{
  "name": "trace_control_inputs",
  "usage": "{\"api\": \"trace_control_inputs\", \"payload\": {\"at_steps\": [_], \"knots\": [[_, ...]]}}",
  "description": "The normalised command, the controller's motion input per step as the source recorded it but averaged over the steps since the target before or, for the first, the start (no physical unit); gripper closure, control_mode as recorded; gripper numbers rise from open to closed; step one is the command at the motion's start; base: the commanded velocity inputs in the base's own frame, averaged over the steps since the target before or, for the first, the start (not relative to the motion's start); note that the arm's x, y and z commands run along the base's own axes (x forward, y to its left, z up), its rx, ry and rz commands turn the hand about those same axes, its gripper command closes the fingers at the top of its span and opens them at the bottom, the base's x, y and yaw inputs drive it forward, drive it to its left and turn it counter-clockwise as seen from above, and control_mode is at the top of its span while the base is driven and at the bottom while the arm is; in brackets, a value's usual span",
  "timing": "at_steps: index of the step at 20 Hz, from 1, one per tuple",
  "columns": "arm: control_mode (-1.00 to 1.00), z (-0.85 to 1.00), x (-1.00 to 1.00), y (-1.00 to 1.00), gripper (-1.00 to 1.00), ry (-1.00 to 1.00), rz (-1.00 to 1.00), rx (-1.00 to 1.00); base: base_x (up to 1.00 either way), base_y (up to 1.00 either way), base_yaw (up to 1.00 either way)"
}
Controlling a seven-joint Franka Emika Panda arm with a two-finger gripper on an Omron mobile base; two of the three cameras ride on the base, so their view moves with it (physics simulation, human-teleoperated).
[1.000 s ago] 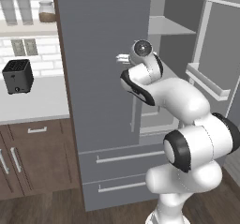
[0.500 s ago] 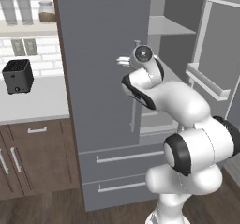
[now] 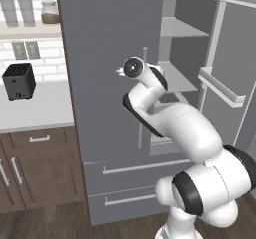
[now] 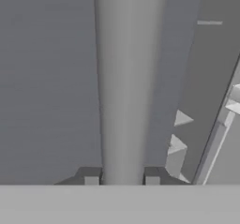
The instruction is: Take the strawberry from the fridge and place it on top of the pancake, located on the dining counter.
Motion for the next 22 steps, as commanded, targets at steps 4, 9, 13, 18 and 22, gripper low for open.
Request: {"api": "trace_control_inputs", "payload": {"at_steps": [4,9,13,18,22], "knots": [[-1.00,-0.02,-0.53,0.53,1.00,0.05,-0.20,-0.16,0.00,0.00,0.00],[-1.00,-0.12,-0.73,0.60,1.00,0.00,-0.19,-0.14,0.00,0.00,0.00],[-1.00,-0.12,-0.74,0.52,1.00,0.00,-0.19,-0.11,0.00,0.00,0.00],[-1.00,0.00,-0.63,0.54,1.00,-0.01,-0.25,0.00,0.00,0.00,0.00],[-1.00,0.00,-0.60,0.56,-1.00,-0.11,-0.21,0.00,0.00,0.00,0.00]]}}
